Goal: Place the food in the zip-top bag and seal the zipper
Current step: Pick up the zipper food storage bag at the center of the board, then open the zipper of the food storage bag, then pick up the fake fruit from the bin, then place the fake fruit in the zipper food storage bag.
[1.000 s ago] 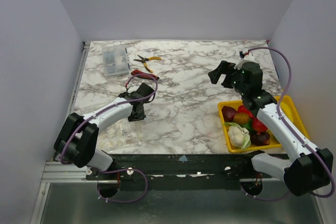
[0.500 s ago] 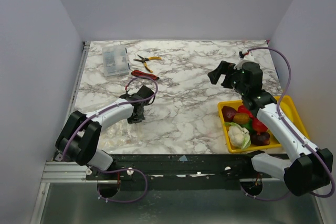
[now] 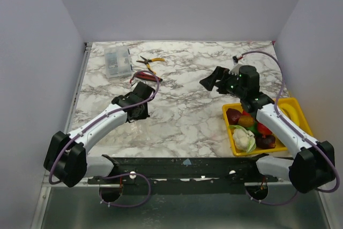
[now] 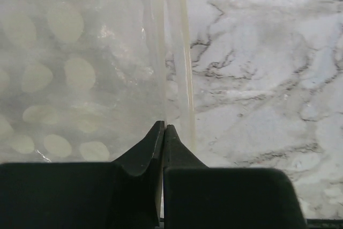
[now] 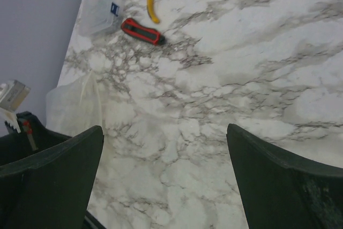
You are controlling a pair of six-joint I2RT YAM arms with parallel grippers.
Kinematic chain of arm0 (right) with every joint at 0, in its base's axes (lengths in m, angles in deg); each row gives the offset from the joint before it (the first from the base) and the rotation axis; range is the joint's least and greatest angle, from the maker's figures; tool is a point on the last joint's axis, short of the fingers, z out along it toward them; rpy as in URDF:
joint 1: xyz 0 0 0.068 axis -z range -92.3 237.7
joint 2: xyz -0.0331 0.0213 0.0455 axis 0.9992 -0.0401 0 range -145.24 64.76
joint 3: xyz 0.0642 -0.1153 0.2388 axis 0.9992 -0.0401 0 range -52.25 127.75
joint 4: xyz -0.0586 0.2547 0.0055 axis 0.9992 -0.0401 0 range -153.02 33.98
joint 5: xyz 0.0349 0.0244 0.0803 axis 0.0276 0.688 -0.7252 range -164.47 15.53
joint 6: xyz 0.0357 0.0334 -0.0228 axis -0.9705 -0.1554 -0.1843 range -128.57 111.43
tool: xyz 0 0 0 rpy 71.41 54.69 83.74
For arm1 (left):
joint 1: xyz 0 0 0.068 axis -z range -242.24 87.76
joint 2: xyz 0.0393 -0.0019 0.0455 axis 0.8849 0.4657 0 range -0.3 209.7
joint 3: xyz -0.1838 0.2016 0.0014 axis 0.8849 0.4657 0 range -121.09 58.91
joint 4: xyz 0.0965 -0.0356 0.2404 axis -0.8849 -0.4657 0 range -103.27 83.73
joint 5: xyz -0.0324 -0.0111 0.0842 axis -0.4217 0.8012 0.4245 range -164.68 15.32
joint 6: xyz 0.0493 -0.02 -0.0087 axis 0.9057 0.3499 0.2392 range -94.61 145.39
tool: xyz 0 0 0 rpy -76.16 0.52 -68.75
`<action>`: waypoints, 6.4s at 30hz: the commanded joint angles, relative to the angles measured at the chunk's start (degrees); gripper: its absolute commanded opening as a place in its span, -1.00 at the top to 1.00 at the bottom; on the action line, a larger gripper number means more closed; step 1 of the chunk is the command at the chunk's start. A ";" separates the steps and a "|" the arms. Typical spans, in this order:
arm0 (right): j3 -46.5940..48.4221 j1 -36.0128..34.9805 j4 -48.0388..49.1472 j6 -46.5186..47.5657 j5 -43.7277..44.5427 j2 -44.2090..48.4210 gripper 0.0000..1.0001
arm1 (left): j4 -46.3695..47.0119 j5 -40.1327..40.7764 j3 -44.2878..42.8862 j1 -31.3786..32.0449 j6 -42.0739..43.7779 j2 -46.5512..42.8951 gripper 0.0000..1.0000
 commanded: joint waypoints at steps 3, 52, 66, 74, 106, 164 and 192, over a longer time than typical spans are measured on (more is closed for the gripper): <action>-0.77 -10.21 8.43 -7.77 -4.91 -6.45 -1.00 | 0.98 -8.02 -3.09 0.23 4.10 -3.33 1.00; 8.04 -38.21 16.72 -33.07 10.06 -29.34 0.99 | -2.55 -2.14 -6.89 1.28 8.12 -11.75 0.51; 9.73 -38.21 5.09 -20.81 28.97 -30.00 0.99 | -17.36 5.34 -18.57 1.17 19.05 -11.31 1.00; 11.49 -38.23 4.86 -13.94 25.92 -28.87 0.96 | -13.85 -0.77 -19.41 1.17 23.77 -8.33 1.00; 2.62 -20.06 -36.70 -20.69 56.87 -0.93 -0.28 | -1.29 -6.17 -12.27 0.54 26.78 -11.27 1.00; 1.00 -6.06 -42.84 -16.02 44.73 14.23 0.90 | -1.19 -14.11 -11.48 -0.94 25.81 -12.96 1.00; 10.60 -39.67 5.75 -10.39 16.44 -12.64 0.89 | 0.01 -17.17 -10.86 -2.78 24.93 -12.70 1.00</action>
